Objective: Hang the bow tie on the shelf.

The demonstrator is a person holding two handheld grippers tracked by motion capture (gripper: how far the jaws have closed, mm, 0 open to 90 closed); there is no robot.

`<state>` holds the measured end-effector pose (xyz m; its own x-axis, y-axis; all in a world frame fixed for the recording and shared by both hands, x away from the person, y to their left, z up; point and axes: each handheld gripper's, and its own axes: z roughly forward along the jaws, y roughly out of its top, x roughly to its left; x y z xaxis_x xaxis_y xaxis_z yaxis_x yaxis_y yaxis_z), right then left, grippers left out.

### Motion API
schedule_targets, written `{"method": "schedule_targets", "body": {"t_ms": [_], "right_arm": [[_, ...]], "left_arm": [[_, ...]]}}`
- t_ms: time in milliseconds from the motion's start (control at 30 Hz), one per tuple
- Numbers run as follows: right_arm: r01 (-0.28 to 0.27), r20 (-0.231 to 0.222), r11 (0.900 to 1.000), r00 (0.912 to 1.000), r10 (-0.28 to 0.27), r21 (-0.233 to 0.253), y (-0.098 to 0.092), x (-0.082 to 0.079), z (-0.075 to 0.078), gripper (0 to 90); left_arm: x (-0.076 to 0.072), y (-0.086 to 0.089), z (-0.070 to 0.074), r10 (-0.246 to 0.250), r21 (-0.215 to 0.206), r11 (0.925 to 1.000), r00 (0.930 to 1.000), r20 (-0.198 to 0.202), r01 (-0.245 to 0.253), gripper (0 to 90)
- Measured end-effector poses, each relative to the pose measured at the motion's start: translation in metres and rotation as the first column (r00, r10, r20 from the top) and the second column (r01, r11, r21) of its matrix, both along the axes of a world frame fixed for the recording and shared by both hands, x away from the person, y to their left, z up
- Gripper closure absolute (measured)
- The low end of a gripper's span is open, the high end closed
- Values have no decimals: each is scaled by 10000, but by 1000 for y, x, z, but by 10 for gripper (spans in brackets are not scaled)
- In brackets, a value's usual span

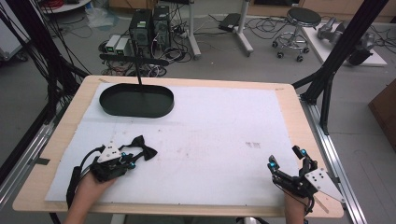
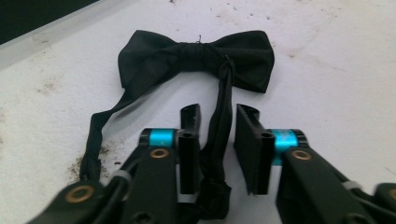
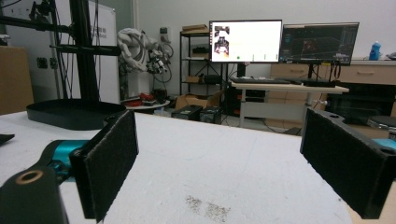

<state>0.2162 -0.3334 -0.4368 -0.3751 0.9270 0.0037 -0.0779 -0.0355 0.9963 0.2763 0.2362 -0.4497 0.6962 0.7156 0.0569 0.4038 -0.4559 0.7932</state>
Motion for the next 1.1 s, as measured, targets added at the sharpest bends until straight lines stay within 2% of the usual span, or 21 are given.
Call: {"method": "schedule_targets", "body": {"t_ms": [67,100,200,333,367,400,500,533,567,600,633,700,767,800,833,867,933,967,1000,1033,1100], "right_arm": [[1,4,10000,10000,-1,-3,0,0,0,104],[1,4,10000,10000,-1,-3,0,0,0,104],[19,-5,10000,10000,-19,-41,0,0,0,104],[17,-5,10000,10000,-17,-32,1,1,0,104],[14,-8,10000,10000,-14,-36,1,1,0,104],[8,-15,10000,10000,-8,-52,1,1,0,104],[24,-8,10000,10000,-24,-22,1,1,0,104],[21,-7,10000,10000,-21,-27,1,1,0,104],[3,7,10000,10000,-3,-8,1,1,0,104],[3,7,10000,10000,-3,-8,1,1,0,104],[-30,13,10000,10000,30,-64,1,2,0,104],[-19,4,10000,10000,19,-39,2,2,-1,105],[-20,-1,10000,10000,20,-43,2,3,-1,104],[-77,-9,10000,10000,77,-63,2,3,-1,105],[-72,-32,9999,10000,72,-74,2,4,-1,104],[-83,-29,9999,10000,83,-66,2,4,-1,104],[-96,-36,9999,9999,96,-37,2,5,-1,104],[-68,21,9999,10000,68,-74,1,5,-1,104],[-68,21,9999,10000,68,-74,1,5,-1,104],[-83,28,10000,10000,83,-40,1,6,-1,104],[-75,-1,10000,10000,75,34,0,5,-1,104]], "left_arm": [[-1,-2,0,130,190,9997,9997,186,-134,852],[-1,-2,0,130,190,9997,9997,186,-134,867],[-3,-1,0,239,144,9996,9991,348,-244,876],[-5,0,5,376,-144,9992,9952,906,-364,879],[-5,0,5,376,-144,9992,9952,906,-364,879],[-8,1,9,522,-492,9977,9894,1354,-459,880],[-12,4,17,804,-983,9933,9754,2053,-612,880],[-12,4,17,804,-983,9933,9754,2053,-612,880],[-16,7,23,942,-1271,9898,9634,2510,-637,880],[-16,7,23,942,-1271,9898,9634,2510,-637,880],[-19,9,27,1103,-1526,9859,9513,2880,-681,881],[-22,11,32,1235,-1728,9825,9388,3217,-700,882],[-24,11,36,1384,-1886,9792,9260,3512,-748,883],[-24,11,36,1384,-1886,9792,9260,3512,-748,883],[-27,12,41,1512,-2053,9757,9135,3778,-766,884],[-27,12,41,1512,-2053,9757,9135,3778,-766,885],[-29,12,46,1705,-2293,9701,8953,4117,-793,885],[-30,12,49,1861,-2489,9651,8832,4305,-820,885],[-30,12,49,1861,-2489,9651,8832,4305,-820,885],[-30,13,50,1995,-2663,9602,8741,4430,-842,885],[-29,14,52,2169,-2892,9534,8620,4582,-861,885]]}}
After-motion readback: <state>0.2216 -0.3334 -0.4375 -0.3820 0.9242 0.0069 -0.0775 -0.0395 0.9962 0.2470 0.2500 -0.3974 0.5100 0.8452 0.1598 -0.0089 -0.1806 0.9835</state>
